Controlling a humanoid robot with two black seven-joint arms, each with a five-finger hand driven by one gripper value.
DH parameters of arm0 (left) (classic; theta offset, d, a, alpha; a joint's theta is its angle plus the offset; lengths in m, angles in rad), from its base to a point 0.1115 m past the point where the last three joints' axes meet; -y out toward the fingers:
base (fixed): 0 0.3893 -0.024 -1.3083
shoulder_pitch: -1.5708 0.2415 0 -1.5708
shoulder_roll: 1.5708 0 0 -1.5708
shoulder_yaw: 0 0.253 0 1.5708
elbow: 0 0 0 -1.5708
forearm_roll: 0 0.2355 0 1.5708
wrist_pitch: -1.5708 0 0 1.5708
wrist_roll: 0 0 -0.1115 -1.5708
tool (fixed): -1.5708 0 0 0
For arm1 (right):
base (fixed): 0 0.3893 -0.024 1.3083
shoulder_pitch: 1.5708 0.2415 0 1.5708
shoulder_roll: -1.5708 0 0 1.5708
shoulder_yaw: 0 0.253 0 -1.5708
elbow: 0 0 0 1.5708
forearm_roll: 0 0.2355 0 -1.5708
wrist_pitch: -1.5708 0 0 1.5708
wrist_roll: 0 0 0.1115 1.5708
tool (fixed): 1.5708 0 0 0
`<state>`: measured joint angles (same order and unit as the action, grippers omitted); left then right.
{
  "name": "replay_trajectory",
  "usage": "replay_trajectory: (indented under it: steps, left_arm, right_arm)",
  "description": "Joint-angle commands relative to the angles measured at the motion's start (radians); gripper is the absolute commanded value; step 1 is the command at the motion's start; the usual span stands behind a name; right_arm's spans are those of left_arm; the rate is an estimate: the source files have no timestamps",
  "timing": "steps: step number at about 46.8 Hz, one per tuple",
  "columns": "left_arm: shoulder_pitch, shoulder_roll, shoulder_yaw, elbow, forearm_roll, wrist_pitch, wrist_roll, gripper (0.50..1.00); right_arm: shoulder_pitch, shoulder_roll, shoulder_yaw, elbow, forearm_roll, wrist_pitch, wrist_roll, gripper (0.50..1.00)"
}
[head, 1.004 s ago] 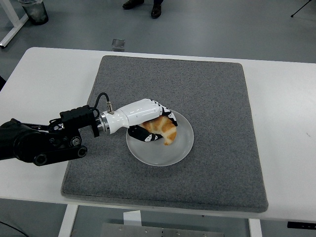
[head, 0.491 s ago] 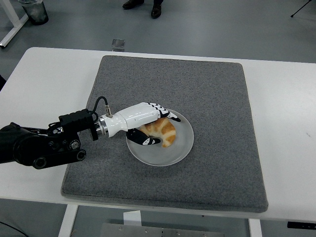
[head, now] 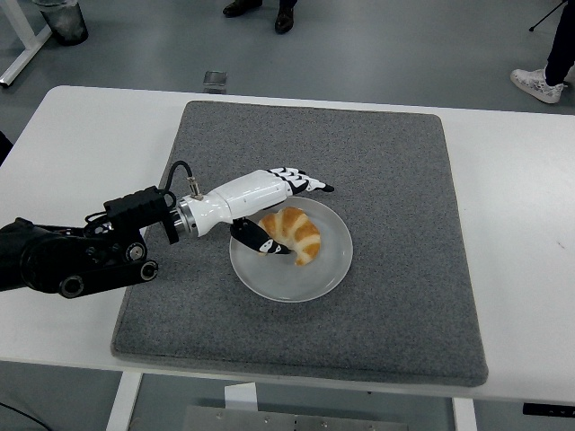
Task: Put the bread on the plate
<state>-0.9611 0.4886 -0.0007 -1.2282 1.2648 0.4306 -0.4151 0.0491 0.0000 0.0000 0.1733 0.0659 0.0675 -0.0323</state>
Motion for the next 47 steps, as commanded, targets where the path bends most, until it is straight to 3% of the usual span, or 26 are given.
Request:
replay_trajectory:
  steps: [1,7,20,28,37,47]
  left_arm:
    - [0.001,0.007,-0.045,-0.010,-0.044,-0.013,0.001,0.990]
    - [-0.001,0.008,-0.117,-0.014,-0.204,-0.078,0.001,0.990]
    - [-0.014,0.036,-0.330,0.022,-0.600,-0.368,0.015,0.990]
    - [-0.051,0.035,-0.390,0.143,-0.715,-0.467,0.019,0.990]
    - [-0.088,0.033,-0.392,0.282,-0.972,-0.604,0.042,0.990]
    - [-0.087,0.018,-0.395,0.447,-1.123,-0.710,0.061,0.990]
  right_arm:
    - [0.000,0.000,0.000,0.000,0.000,0.000,0.000,0.952]
    - [0.000,0.000,0.000,0.000,0.000,0.002,0.000,0.954]
    - [0.000,0.000,-0.002,0.000,0.000,0.002,0.000,0.952]
    - [0.000,0.000,0.000,0.000,0.000,0.002,0.000,0.952]
    - [0.000,0.000,0.000,0.000,0.000,0.002,0.000,0.954]
    - [-0.002,0.000,0.000,0.000,0.000,0.002,0.000,0.952]
